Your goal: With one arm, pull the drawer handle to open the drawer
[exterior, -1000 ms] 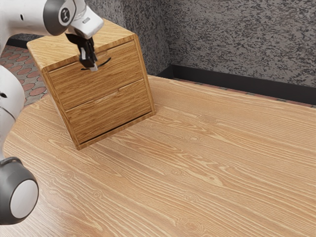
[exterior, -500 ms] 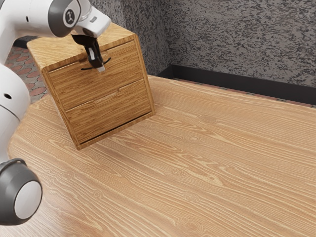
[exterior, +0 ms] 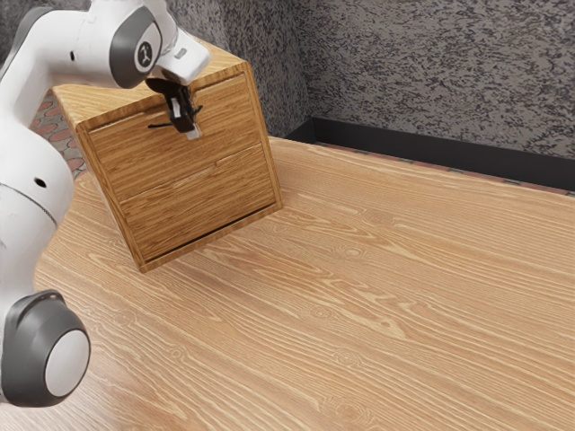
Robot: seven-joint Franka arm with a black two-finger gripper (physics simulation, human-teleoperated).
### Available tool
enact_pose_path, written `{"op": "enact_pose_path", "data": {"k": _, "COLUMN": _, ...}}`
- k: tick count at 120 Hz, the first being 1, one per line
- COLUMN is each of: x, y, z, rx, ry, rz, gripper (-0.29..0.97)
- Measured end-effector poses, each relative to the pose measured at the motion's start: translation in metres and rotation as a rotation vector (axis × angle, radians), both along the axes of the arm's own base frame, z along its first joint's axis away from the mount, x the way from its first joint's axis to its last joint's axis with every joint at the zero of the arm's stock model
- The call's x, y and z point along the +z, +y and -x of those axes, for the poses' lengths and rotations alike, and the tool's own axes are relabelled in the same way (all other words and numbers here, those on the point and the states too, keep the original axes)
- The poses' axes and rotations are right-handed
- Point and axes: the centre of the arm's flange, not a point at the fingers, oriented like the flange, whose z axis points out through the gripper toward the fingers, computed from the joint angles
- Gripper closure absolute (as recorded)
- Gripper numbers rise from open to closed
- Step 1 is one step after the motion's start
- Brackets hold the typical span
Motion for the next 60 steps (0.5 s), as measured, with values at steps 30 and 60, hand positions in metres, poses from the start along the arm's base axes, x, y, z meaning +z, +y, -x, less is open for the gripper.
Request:
{"op": "enact_pose_path", "data": {"k": 30, "x": -0.003, "y": -0.003, "z": 0.001, "rx": -0.019, "ry": 0.018, "rz": 0.006, "gripper": 0.67}}
{"op": "enact_pose_path", "data": {"k": 60, "x": 0.010, "y": -0.022, "z": 0.036, "rx": -0.034, "ry": 0.047, "rz": 0.055, "gripper": 0.73}}
